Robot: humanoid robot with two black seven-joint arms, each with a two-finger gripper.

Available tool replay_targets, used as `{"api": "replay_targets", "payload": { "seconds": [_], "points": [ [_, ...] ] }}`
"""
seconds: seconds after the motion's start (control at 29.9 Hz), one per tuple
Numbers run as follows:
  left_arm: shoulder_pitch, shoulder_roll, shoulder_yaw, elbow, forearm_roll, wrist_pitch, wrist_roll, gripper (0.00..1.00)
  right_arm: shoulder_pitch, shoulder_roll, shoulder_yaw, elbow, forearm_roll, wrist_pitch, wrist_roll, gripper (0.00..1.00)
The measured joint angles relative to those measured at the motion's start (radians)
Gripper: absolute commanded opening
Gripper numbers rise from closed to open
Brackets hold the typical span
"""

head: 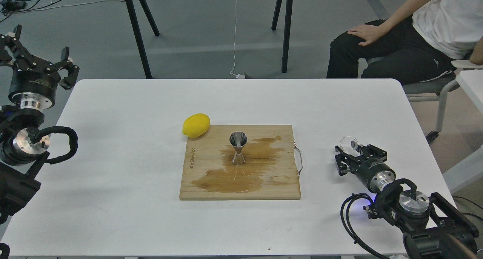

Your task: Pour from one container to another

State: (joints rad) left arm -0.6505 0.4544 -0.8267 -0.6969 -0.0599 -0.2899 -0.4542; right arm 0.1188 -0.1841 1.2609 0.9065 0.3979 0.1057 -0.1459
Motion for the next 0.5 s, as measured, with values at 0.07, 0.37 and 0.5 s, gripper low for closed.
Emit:
{"api": "replay_targets", "payload": {
  "seconds": [0.07, 0.37, 0.5],
  "points": [
    [0.001, 0.000, 0.000, 0.000, 0.000, 0.000, 0.000, 1.00, 0.000, 0.001, 0.002, -0.001, 0.001, 0.000, 0.001, 0.66],
    [0.003, 0.003, -0.003, 0.000, 0.000, 0.000, 0.000, 1.00, -0.003, 0.002, 0.015, 0.000, 0.002, 0.004, 0.001, 0.58],
    [0.002, 0.003, -0.004, -0.001, 0.000, 0.000, 0.000, 1.00, -0.005, 0.002, 0.015, 0.002, 0.002, 0.034, 0.001, 0.38]
  ]
}}
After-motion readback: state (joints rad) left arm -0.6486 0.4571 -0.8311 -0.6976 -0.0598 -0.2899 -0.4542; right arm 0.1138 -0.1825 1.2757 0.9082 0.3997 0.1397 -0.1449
